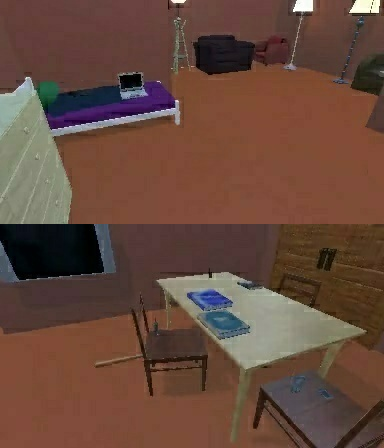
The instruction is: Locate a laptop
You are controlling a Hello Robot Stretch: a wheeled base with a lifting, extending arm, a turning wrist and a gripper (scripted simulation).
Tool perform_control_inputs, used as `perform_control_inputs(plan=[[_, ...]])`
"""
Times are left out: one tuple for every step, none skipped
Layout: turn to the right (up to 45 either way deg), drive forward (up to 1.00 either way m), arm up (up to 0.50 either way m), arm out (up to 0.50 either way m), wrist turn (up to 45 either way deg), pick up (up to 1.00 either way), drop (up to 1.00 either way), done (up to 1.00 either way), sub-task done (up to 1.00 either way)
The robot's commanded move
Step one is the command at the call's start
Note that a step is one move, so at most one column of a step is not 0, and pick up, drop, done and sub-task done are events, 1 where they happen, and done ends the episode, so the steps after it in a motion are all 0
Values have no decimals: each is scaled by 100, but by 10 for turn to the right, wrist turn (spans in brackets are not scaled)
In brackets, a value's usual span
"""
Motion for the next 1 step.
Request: perform_control_inputs(plan=[[-210, 0, 0, 0, 0, 0, 0, 0, 0]])
